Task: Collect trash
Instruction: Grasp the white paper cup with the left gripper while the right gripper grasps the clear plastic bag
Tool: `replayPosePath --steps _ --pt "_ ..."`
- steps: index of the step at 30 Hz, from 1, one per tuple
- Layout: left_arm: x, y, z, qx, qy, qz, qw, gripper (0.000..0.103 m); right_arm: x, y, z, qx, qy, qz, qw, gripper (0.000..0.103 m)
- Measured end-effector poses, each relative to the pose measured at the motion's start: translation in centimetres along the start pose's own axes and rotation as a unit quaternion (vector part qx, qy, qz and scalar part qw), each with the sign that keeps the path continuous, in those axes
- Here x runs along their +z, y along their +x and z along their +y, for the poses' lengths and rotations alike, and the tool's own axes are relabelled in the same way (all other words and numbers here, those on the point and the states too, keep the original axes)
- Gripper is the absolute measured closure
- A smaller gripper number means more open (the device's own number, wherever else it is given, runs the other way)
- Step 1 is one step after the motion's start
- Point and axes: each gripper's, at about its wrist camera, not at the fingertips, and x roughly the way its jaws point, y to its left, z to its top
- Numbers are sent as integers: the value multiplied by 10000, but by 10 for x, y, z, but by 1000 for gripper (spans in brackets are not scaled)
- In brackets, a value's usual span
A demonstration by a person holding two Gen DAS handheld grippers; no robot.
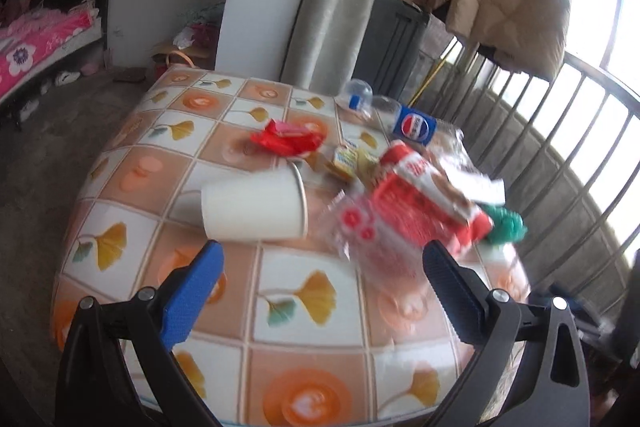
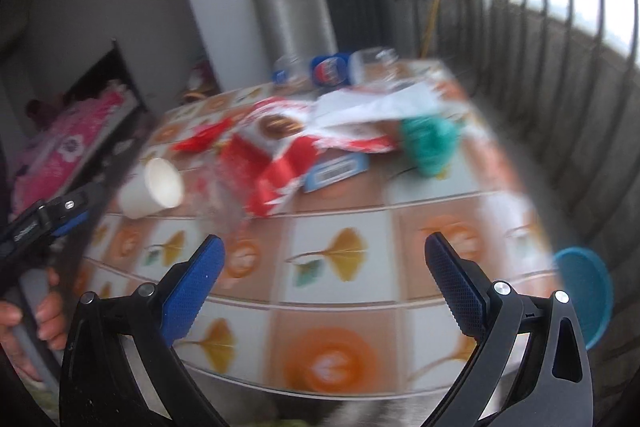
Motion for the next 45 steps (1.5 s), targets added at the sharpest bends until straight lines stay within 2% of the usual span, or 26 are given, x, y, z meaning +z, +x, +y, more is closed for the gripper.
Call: replayPosePath --steps 3,6,8,12,13,17,19,21,23,25,28,34,41,45 --pt "16 4 7 -72 25 -158 9998 6 1 21 7 568 331 359 9972 18" --pt "30 17 4 -16 351 -82 9993 6 1 46 14 973 586 766 9906 26" --pt "37 29 -1 56 628 18 9980 12 1 58 17 1193 722 930 9859 28" --pt "41 50 -6 292 997 206 9944 27 1 74 20 1389 986 1131 9789 34" --pt "41 57 -9 414 1132 226 9925 29 2 76 20 1418 1041 1158 9776 36" --pt "38 74 -11 817 1440 311 9857 45 1 87 18 1512 1167 1230 9739 44" --pt "37 81 -7 957 1460 378 9839 52 2 88 19 1582 1170 1216 9729 50" --pt "36 84 -3 1045 1455 438 9829 63 2 94 17 1625 1183 1231 9718 58" --pt "37 83 4 1024 1357 446 9844 66 2 98 16 1662 1220 1256 9704 66" --pt "40 79 10 973 1257 455 9862 72 0 104 19 1668 1249 1278 9697 81" --pt "42 73 18 908 1105 502 9884 79 1 106 14 1735 1324 1266 9676 88" --pt "44 58 32 815 792 495 9923 85 4 93 15 1864 1147 1085 9697 93" --pt "40 38 35 797 708 367 9936 96 3 76 22 2010 881 936 9711 95" --pt "37 21 37 652 603 263 9957 101 4 68 29 2051 705 751 9733 95"
